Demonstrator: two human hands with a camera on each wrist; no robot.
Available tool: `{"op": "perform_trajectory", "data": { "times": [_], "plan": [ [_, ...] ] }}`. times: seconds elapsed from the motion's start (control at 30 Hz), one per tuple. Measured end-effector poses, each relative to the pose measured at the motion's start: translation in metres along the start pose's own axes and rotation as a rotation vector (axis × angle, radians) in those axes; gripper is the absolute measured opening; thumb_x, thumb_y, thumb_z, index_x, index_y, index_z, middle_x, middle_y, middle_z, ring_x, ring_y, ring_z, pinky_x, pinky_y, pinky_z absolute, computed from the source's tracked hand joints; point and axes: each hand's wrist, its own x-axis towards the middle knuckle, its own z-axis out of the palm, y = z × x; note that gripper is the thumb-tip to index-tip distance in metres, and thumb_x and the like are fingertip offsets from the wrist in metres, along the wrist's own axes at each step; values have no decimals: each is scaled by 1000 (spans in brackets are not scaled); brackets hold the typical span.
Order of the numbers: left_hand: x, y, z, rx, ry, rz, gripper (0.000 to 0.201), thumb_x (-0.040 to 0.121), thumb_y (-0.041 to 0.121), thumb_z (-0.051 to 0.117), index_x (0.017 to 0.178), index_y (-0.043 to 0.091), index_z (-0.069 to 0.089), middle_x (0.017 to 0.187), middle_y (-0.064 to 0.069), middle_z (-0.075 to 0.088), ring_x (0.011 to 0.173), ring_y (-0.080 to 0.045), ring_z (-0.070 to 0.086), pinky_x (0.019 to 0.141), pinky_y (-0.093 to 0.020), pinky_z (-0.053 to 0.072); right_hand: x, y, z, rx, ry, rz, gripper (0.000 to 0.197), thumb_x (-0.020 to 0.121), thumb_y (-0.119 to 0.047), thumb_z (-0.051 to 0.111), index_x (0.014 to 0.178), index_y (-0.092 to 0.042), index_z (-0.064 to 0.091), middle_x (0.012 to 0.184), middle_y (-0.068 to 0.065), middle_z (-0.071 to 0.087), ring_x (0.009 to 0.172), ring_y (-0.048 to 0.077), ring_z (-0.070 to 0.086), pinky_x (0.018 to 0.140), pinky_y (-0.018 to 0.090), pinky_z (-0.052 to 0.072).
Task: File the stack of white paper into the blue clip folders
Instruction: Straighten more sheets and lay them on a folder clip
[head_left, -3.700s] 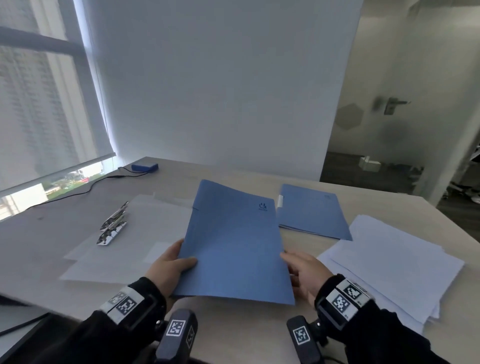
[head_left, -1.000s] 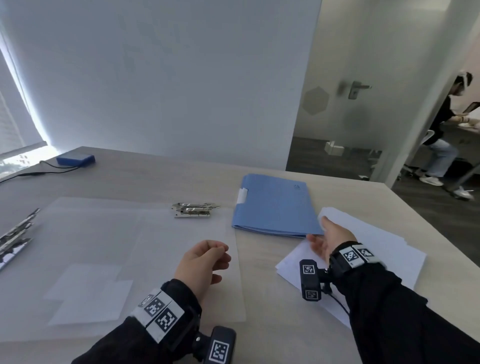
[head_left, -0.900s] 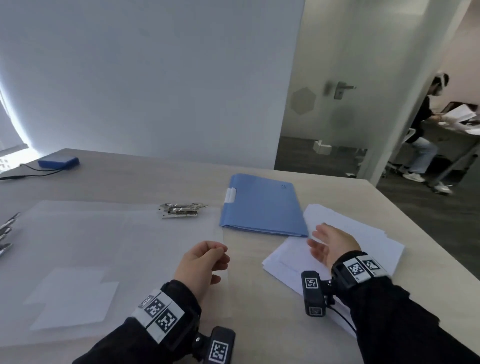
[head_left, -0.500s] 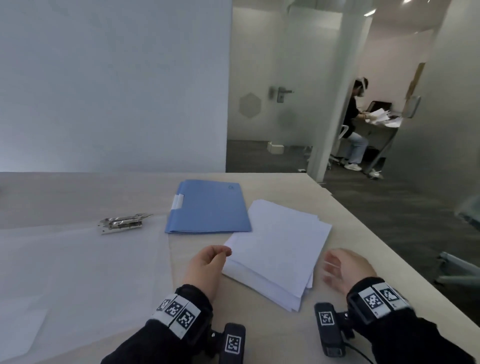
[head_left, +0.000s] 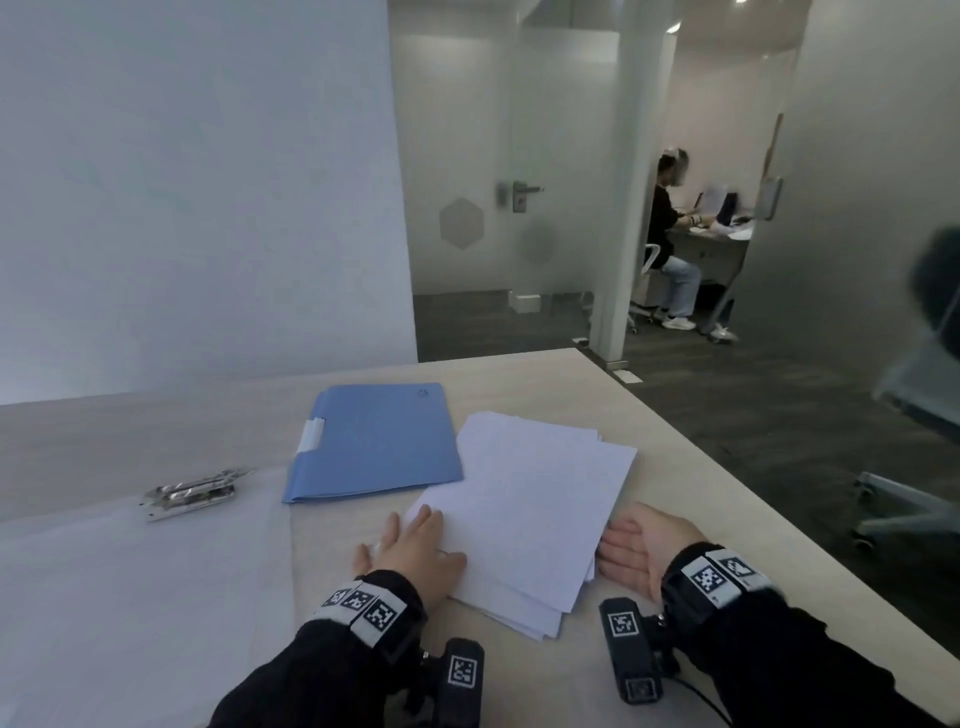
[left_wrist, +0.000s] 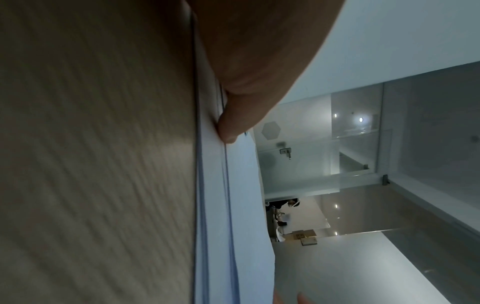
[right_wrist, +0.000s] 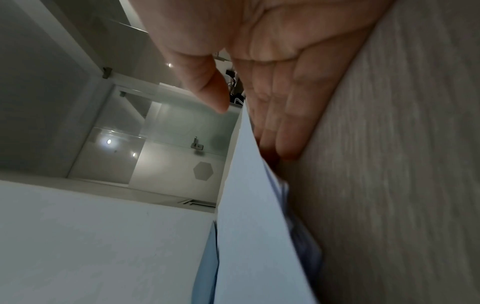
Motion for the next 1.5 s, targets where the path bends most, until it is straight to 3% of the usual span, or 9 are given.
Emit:
{"op": "perform_trajectory", "data": {
  "times": [0.07, 0.17, 0.37, 0.57, 1.07, 1.13, 1.23, 1.37, 1.5],
  "plan": [
    [-2, -5, 1, -48, -4, 2, 57, 80, 41, 41, 136, 45, 32, 157, 28, 14, 149, -8, -3, 119, -50, -5, -1, -2, 1, -34, -17, 7, 47, 89, -7, 55, 132, 11, 51, 123, 34, 60, 108, 46, 62, 85, 47, 56],
    [-3, -7, 1, -47, -16, 16, 66, 79, 46, 43, 142, 45, 24, 159, 26, 8, 149, -6, -8, 119, -50, -6, 7, 1, -1, -55, -17, 20, 30, 90, -13, 57, 111, 7, 62, 100, 23, 71, 80, 32, 68, 60, 37, 59],
    [-7, -6, -2, -60, -67, 16, 65, 80, 50, 40, 142, 51, 22, 161, 16, 11, 148, -3, -10, 118, -48, -10, 13, 3, -7, -150, 8, -7, 13, 90, -9, 57, 93, 0, 65, 88, 20, 73, 74, 32, 69, 60, 40, 59],
    [-7, -13, 0, -131, -87, 30, 60, 77, 51, 42, 134, 61, 29, 161, 11, 16, 147, 1, -8, 118, -49, -10, 33, 6, -12, -336, 64, -69, 11, 78, -12, 72, 82, -1, 73, 95, 20, 74, 94, 39, 69, 94, 55, 51],
    [-6, -10, -6, -150, -80, 23, 61, 84, 54, 49, 142, 44, 33, 162, 10, 7, 150, -17, -7, 120, -48, -4, 14, 16, -48, -355, 132, -145, 20, 74, -16, 74, 84, 0, 70, 94, 20, 74, 91, 38, 70, 96, 48, 50],
    [-3, -13, -12, -282, -51, 2, 59, 87, 51, 52, 142, 35, 39, 162, 1, 11, 150, -24, 1, 121, -46, 5, -3, 18, -49, -310, 103, -187, 22, 68, -16, 76, 82, 0, 71, 88, 19, 76, 86, 38, 72, 93, 54, 52],
    [-6, -20, -28, -626, 61, -13, 59, 88, 43, 60, 140, 17, 46, 152, -8, 39, 139, -27, 35, 116, -43, 27, -30, 19, -37, -297, 8, -249, 9, 86, -5, 65, 82, 2, 68, 86, 22, 74, 81, 37, 70, 81, 47, 56],
    [-19, -25, -52, -1194, -54, -58, 49, 93, 29, 59, 138, 14, 46, 130, -8, 61, 110, -30, 62, 94, -45, 50, -46, 24, -14, -284, -168, -353, 15, 91, -9, 61, 92, 3, 71, 93, 19, 76, 89, 38, 71, 87, 50, 55],
    [-37, -36, -77, -1418, 94, 46, 26, 92, 0, 53, 116, 7, 60, 101, -16, 73, 86, -33, 69, 81, -47, 55, -56, 30, 14, -290, -262, -451, 17, 92, -3, 58, 96, -9, 73, 95, 9, 78, 87, 26, 74, 78, 39, 57]
  ]
}}
